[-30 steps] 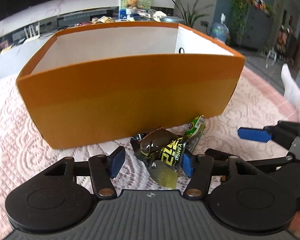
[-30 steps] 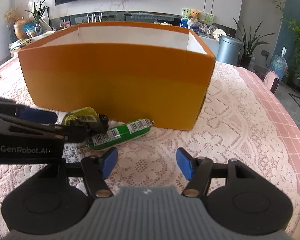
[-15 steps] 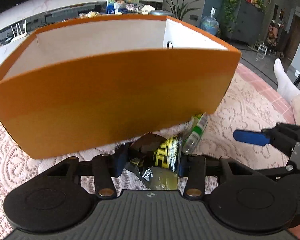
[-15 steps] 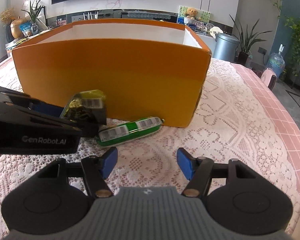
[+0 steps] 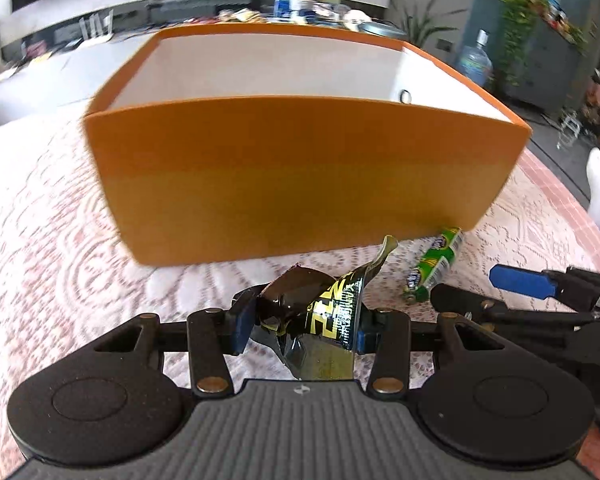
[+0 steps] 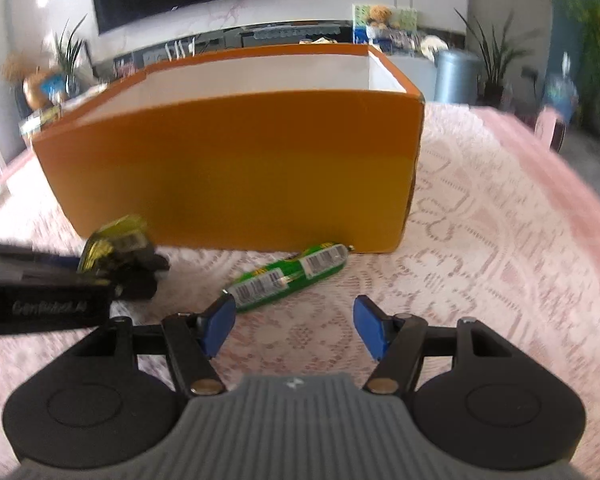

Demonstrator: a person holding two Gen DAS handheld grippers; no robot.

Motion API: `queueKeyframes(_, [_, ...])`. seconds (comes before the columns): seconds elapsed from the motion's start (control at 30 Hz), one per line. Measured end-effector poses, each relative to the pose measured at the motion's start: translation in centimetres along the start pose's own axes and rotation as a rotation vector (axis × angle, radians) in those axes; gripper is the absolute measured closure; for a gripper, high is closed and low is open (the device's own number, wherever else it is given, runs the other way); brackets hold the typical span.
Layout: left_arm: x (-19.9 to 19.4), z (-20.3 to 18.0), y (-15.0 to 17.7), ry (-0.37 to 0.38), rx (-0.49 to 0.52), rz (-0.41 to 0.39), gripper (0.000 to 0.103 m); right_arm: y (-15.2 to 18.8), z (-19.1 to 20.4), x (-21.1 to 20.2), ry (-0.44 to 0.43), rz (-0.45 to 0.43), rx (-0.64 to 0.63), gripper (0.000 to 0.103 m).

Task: Organize snacks
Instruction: 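Grasp the dark yellow-printed snack bag with the left gripper, then grasp the green sausage stick with the right gripper while the left holds the bag, then lift both held snacks and carry them over the orange box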

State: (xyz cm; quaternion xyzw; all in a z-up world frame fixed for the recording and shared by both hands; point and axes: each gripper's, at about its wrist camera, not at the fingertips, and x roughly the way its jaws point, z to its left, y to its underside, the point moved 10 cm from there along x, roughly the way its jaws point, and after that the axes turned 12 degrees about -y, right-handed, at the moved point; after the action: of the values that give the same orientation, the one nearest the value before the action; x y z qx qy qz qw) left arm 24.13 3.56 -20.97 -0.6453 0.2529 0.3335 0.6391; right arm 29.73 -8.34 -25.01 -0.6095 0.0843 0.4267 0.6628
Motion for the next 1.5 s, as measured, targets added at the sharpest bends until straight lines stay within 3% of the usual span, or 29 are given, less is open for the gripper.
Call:
queueKeyframes(0.3, [-0.3,1.1,0.2,-0.008,-0.026,-0.015,0.051,-1.4,0.1,1.7,-0.075,-0.008,0.204,0.040])
queueKeyframes(0.53, [0.1,1.0,0.3,-0.002,-0.031,-0.010,0.051,-2.4,-0.7,3.5,-0.045,-0.013,0.269,0.042])
queueKeyframes(0.67, [0.1,1.1,0.3,0.001,-0.034,-0.012,0.051,-2.7,-0.4,4.0,-0.021,-0.007,0.237,0.043])
queueKeyframes(1.1, [0.0,1.1,0.5,0.000,-0.036,-0.010,0.051,-2.0,-0.4,2.5,0.019,0.018,0.166,0.071])
queueKeyframes(1.33, [-1.0,1.0,0.4,0.010,-0.046,-0.017,0.051,-1.2,1.6,0.4,0.004,0.010,0.032,0.076])
queueKeyframes(1.5, [-2.8,1.2,-0.5,0.039,-0.083,-0.043,0.051,-0.8,2.4,-1.0,-0.030,0.015,0.014,0.077])
